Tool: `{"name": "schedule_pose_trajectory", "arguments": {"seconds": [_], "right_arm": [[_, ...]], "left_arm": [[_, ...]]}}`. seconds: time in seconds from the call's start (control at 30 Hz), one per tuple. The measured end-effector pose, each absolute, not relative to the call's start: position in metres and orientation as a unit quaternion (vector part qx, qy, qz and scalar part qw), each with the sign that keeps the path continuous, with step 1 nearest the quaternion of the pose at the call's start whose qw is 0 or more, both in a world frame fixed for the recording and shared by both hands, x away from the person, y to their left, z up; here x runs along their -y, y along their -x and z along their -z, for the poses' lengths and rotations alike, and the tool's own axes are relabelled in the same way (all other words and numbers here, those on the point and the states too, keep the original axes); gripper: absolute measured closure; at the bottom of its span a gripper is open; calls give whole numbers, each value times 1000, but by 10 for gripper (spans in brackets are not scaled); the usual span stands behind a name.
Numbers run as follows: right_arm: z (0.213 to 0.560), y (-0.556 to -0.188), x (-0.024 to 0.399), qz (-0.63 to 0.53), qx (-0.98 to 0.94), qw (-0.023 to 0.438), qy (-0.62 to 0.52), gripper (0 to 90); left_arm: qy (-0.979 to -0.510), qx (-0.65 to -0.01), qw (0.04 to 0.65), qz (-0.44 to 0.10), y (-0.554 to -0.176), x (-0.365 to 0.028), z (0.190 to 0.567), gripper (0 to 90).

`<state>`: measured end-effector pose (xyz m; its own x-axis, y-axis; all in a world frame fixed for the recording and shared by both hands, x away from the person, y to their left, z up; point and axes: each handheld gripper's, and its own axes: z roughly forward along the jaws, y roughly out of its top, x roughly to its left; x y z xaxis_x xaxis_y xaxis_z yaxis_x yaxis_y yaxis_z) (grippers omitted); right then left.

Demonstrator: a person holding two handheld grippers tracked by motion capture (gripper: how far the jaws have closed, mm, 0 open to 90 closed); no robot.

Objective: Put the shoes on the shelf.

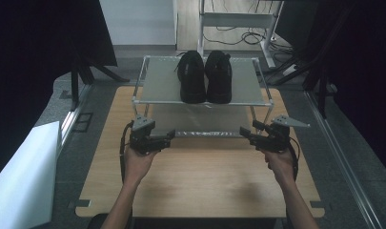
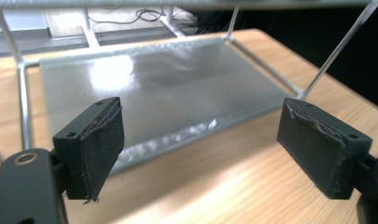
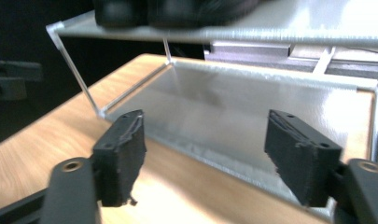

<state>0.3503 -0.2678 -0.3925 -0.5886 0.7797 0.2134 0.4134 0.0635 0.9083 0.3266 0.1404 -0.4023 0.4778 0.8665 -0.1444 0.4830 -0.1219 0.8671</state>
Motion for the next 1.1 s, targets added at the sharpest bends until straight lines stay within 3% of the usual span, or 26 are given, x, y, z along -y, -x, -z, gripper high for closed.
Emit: {"name": "schedule_pose_trajectory", "arguments": {"seconds": [0.23,0.57,1.1], "right_arm": [[420,-332,271,-499,-743,171,-411,145],[463,-310,269,-453,-781,148,-404,99],[511,-298,266,-367,-834,141,-387,15]], "left_arm": [[-740,-465,434,-220,-307,-141,426,73],[-770,-450,401,-209,-286,-138,467,0],[-812,-446,321,-197,-279,-129,516,0]]}}
